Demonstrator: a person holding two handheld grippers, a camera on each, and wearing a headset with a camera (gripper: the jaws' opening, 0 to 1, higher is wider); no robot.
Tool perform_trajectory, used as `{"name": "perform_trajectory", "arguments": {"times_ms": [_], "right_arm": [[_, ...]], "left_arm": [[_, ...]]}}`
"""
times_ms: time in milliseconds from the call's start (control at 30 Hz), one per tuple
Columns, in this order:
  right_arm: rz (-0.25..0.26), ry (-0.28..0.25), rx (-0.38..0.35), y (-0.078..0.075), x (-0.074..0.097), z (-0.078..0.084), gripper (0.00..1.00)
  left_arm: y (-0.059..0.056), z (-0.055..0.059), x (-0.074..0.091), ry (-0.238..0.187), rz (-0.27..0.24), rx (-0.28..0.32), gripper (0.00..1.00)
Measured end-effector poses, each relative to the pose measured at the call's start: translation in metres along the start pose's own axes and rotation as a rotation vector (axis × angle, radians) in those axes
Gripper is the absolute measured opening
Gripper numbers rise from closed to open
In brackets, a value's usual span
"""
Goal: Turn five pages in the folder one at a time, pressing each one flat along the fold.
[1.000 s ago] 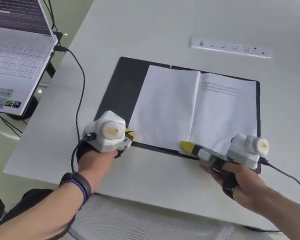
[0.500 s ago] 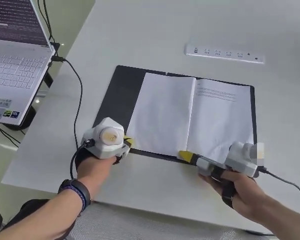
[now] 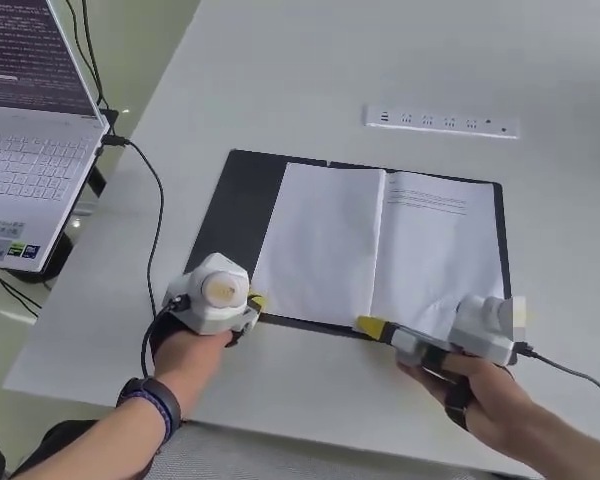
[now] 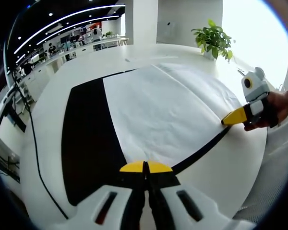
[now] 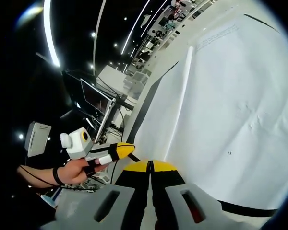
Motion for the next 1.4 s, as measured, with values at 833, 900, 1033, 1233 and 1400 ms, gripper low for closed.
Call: {"name": "perform_trajectory", "arguments": {"times_ms": [833, 900, 1033, 1233, 1400], "right_arm": [[0.072, -0.023, 0.173, 0.002, 0.046, -0.013, 0.19], [0.096, -0.026, 0.201, -0.001, 0.050, -0.015, 0.22], [0.134, -0.019, 0.274, -0.005, 0.060, -0.019, 0.30], [0.178, -0.008, 0.382, -0.004, 0.077, -0.024, 0.39], [0.222, -0.049, 0.391, -0.009, 0.097, -0.034, 0.43]], "left_arm": [[-0.013, -0.004, 0.020, -0.030, 0.044, 0.037, 0.20], [-0.014, -0.006, 0.026, -0.042, 0.048, 0.032, 0.23], [-0.015, -0.007, 0.034, -0.051, 0.052, 0.020, 0.29], [-0.017, -0.023, 0.047, -0.113, 0.076, 0.034, 0.39], [-0.021, -0.037, 0.057, -0.146, 0.079, 0.012, 0.42]]}}
Point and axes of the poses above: the centre of the closed fingertips' face, and the gripper's own axes: x roughly backward along the fingers, y roughly to its left, z roughly out of its underside, the point moved 3 cm from there along x, roughly backward along the fingers, and after that the axes turned 8 degrees about z, right-handed, at the moved point
